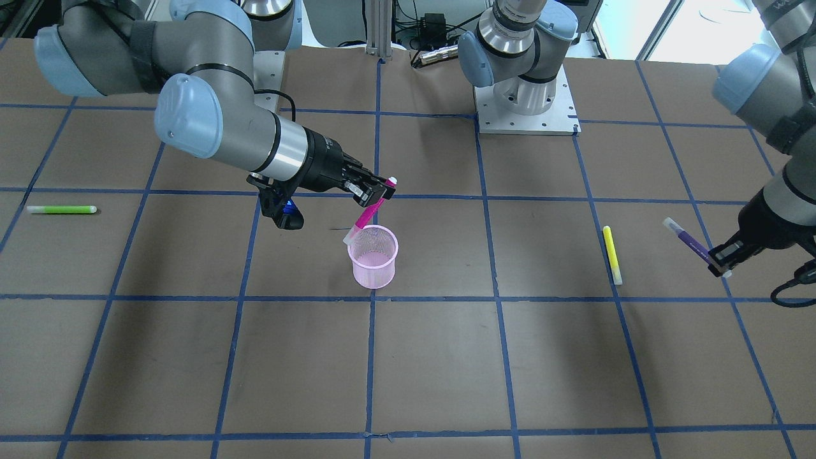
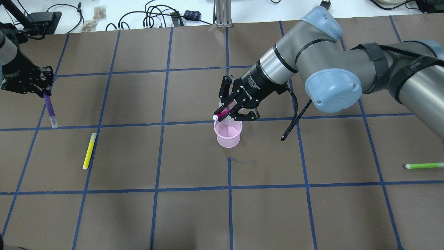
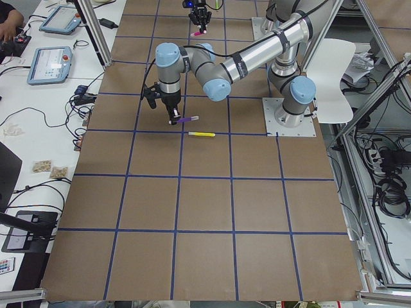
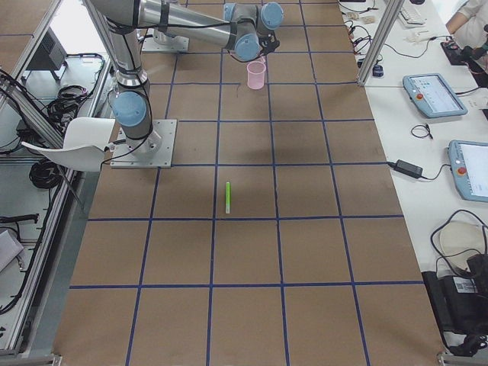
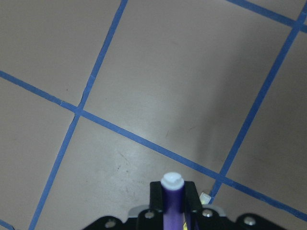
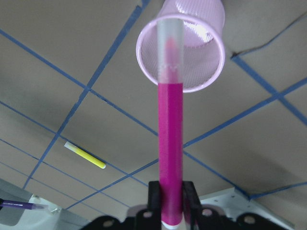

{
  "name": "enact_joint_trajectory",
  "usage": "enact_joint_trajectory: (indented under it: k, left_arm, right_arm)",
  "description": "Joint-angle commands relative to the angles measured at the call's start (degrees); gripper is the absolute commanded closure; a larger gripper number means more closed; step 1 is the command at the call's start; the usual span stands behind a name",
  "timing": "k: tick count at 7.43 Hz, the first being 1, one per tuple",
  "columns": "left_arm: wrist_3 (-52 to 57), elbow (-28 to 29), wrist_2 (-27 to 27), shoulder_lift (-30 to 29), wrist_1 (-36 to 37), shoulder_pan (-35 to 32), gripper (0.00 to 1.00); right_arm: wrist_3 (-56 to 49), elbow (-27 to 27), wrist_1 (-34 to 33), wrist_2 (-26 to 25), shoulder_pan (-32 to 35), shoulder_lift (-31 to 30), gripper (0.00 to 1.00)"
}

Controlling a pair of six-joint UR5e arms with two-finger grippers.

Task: Insert purple and pink pens into pink cup

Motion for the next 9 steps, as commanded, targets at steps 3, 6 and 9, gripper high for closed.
enact_joint_trajectory:
  k: [3, 6, 9]
  left_arm:
    - [-1.24, -1.03, -0.07, 0.96, 0.04, -2.03, 1.0]
    - [-4.32, -1.03, -0.07, 0.16, 0.82, -4.49, 1.0]
    - [-5.3, -1.03, 0.02, 0.87, 0.83, -5.2, 1.0]
  right_arm:
    - [3.89, 2.62, -0.49, 5.03, 0.61, 2.64, 1.0]
    - [4.33, 2.72, -3.13, 8.36, 0.61, 5.9, 1.0]
    - [2.75, 2.63, -3.58, 7.49, -0.09, 8.0, 1.0]
